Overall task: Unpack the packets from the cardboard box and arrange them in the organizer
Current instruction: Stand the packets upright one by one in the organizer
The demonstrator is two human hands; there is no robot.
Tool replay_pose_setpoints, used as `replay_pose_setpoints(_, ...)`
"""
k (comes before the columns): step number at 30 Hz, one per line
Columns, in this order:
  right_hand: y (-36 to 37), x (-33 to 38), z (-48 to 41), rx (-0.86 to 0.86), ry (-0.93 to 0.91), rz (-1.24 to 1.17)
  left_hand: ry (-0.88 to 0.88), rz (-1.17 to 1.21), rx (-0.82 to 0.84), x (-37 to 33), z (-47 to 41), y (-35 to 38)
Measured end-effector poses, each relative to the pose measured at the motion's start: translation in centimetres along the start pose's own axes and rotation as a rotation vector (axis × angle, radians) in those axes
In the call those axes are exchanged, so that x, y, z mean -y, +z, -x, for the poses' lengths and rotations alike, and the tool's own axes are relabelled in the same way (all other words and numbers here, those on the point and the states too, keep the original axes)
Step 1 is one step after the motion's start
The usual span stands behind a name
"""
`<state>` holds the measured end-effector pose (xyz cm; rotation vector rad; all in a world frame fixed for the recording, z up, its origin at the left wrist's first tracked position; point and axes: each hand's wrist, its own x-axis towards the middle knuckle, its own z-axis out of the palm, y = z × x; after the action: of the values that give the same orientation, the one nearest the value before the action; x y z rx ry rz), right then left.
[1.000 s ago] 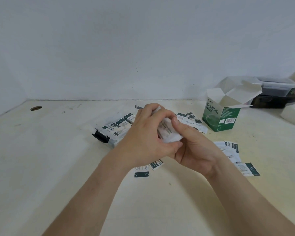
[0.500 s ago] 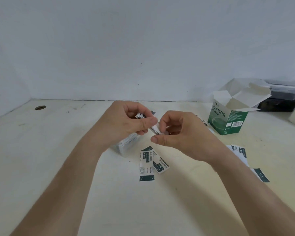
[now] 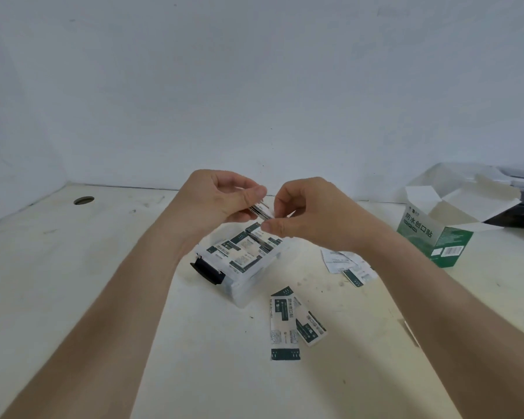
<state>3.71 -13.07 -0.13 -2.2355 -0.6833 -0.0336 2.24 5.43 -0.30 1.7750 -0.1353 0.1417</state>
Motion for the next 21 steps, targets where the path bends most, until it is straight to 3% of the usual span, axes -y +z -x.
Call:
replay_pose_setpoints(4, -0.2, -0.4, -3.2, 0.040, 0.110, 0.177, 0.149, -0.404, -0.195, 1.9, -1.1, -1.3)
replay_pose_setpoints(10, 3.1, -0.9, -6.8, 0.238, 0.175, 0.381, 0.086, -0.979, 0.259, 4.2, -0.8, -1.6)
replay_pose_setpoints(16, 5.3, -1.2, -7.7, 0.352, 0.234, 0.522, 0.076, -1.187, 0.291, 4.5, -1.4, -1.5)
replay_pose_setpoints(21, 6.1, -1.3, -8.0, 0.366, 0.223, 0.573, 0.040, -1.172, 0.301, 4.8, -1.6, -1.7)
